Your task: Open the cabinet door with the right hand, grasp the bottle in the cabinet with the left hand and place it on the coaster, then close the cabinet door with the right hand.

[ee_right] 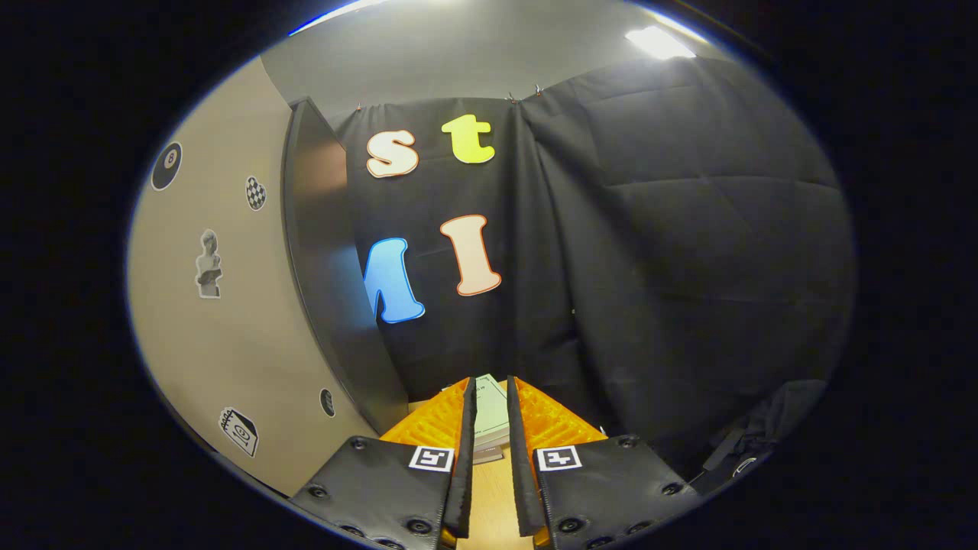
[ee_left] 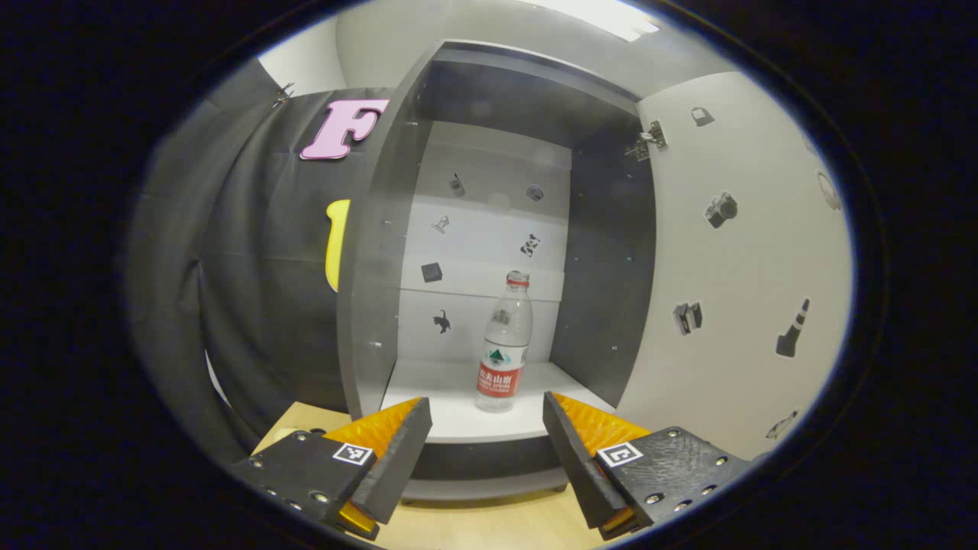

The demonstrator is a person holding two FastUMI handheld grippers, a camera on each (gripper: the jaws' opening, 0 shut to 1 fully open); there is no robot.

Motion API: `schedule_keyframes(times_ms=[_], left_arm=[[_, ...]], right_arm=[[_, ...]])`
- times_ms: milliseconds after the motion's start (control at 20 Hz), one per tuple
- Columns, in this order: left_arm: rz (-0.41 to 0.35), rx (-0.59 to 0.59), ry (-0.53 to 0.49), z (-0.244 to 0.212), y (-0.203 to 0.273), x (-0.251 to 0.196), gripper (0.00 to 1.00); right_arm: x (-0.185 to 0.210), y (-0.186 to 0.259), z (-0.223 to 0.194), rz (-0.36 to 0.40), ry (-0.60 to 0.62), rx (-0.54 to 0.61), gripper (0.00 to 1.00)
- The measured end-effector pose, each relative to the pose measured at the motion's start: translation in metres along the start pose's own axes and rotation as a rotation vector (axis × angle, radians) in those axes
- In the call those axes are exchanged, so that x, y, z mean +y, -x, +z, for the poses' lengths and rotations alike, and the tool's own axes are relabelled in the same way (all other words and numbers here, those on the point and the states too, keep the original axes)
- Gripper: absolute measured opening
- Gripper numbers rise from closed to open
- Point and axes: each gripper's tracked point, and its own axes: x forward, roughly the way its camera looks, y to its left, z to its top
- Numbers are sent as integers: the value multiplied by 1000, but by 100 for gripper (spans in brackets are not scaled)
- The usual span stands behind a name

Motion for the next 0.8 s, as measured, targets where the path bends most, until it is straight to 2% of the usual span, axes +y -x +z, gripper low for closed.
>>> schedule_keyframes(times_ms=[50, 100, 200, 250, 400, 450, 500, 550, 600, 650, 700, 800], left_arm=[[1, -2, -10, 3, -11, -1, 90], [-5, -7, -17, 6, -22, -5, 87], [-30, -18, -25, 13, -43, -12, 93], [-40, -18, -21, 12, -56, -15, 87], [-49, -33, -9, 17, -79, -21, 90], [-53, -35, -10, 15, -84, -22, 87], [-54, -32, -11, 13, -89, -22, 90], [-56, -28, -11, 10, -97, -24, 87], [-59, -28, -7, 8, -106, -25, 90], [-62, -26, -3, 7, -112, -25, 90], [-66, -24, -4, 5, -119, -25, 90], [-66, -16, -13, 0, -132, -24, 90]], right_arm=[[-3, -5, 0, -5, 4, -1, 19], [-5, -9, -3, -2, 9, 4, 28], [-8, -18, -11, -8, 32, 32, 36], [-8, -22, -14, -2, 41, 39, 36], [-4, -32, -22, 14, 70, 45, 88], [-7, -36, -25, 1, 84, 52, 88], [-16, -39, -24, -33, 91, 39, 87], [-22, -43, -21, -54, 93, 21, 88], [-23, -45, -22, -64, 87, 14, 84], [-25, -48, -23, -68, 70, 16, 84], [-28, -51, -26, -69, 48, 22, 90], [-30, -55, -34, -64, 17, 49, 90]])
